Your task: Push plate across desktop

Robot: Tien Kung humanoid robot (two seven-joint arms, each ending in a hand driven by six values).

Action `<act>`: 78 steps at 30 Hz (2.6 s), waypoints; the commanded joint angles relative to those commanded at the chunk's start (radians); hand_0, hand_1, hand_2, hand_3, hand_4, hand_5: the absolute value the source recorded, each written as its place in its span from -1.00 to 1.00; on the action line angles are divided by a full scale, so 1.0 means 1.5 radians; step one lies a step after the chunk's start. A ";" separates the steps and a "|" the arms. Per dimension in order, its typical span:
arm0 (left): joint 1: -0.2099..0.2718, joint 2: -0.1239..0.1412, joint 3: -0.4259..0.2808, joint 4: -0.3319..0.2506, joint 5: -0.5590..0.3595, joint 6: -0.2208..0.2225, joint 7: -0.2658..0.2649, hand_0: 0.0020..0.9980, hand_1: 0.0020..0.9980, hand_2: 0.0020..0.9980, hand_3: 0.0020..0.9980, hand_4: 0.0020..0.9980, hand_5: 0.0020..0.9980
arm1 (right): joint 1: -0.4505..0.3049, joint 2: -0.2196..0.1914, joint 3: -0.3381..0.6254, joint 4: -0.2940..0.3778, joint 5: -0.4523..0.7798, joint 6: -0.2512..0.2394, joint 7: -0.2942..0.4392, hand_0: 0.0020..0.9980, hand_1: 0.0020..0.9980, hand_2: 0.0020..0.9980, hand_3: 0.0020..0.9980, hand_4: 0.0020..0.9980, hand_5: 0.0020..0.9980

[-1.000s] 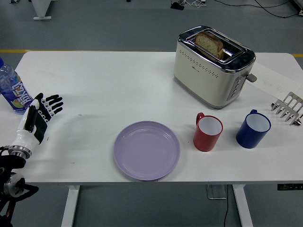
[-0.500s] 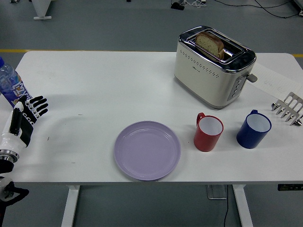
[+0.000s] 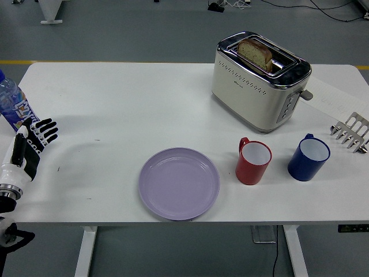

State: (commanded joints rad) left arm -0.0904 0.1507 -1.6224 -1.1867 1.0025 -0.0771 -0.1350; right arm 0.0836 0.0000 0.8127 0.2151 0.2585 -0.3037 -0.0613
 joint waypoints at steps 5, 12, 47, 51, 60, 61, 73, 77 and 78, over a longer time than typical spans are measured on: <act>0.000 0.000 -0.005 0.000 0.002 0.000 0.002 0.60 0.53 0.48 0.30 0.13 1.00 | 0.002 0.000 -0.001 0.000 0.002 0.001 0.000 0.14 -0.05 0.23 0.24 -0.20 0.15; -0.003 -0.001 -0.013 -0.001 0.002 -0.001 0.006 0.60 0.53 0.48 0.30 0.13 1.00 | 0.005 0.000 -0.004 -0.001 0.006 0.001 0.001 0.14 -0.05 0.23 0.24 -0.20 0.14; -0.008 -0.001 -0.037 -0.004 0.014 -0.009 0.048 0.60 0.54 0.48 0.30 0.13 1.00 | 0.010 -0.001 -0.004 -0.003 0.010 0.004 0.005 0.13 -0.05 0.23 0.24 -0.20 0.15; -0.009 -0.002 -0.037 -0.003 0.016 -0.010 0.049 0.60 0.54 0.48 0.30 0.15 1.00 | 0.011 -0.001 -0.003 -0.003 0.008 0.003 0.004 0.14 -0.05 0.23 0.24 -0.21 0.15; -0.008 -0.003 -0.039 -0.002 0.016 -0.011 0.049 0.60 0.54 0.48 0.31 0.15 1.00 | 0.010 0.000 -0.001 -0.002 0.004 0.002 0.002 0.13 -0.05 0.23 0.24 -0.20 0.15; -0.008 -0.003 -0.039 -0.003 0.016 -0.011 0.048 0.60 0.54 0.48 0.31 0.15 1.00 | 0.010 0.000 -0.002 -0.002 0.005 0.003 0.002 0.13 -0.05 0.23 0.24 -0.20 0.15; -0.004 -0.002 -0.039 -0.004 0.015 -0.011 0.046 0.60 0.54 0.49 0.31 0.16 1.00 | 0.007 0.000 0.002 0.000 0.000 -0.002 -0.001 0.13 -0.05 0.23 0.24 -0.20 0.16; -0.006 -0.001 -0.035 -0.004 0.013 -0.011 0.046 0.60 0.54 0.49 0.31 0.16 1.00 | 0.006 -0.001 0.006 0.000 -0.006 -0.004 -0.003 0.13 -0.05 0.23 0.24 -0.20 0.16; -0.006 -0.001 -0.034 -0.004 0.013 -0.011 0.046 0.60 0.54 0.49 0.31 0.16 1.00 | 0.006 -0.001 0.006 0.000 -0.006 -0.004 -0.002 0.13 -0.05 0.23 0.24 -0.20 0.16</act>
State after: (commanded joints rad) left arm -0.0994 0.1496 -1.6732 -1.1932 1.0220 -0.0936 -0.0664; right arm 0.0927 -0.0016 0.8222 0.2155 0.2501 -0.3095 -0.0649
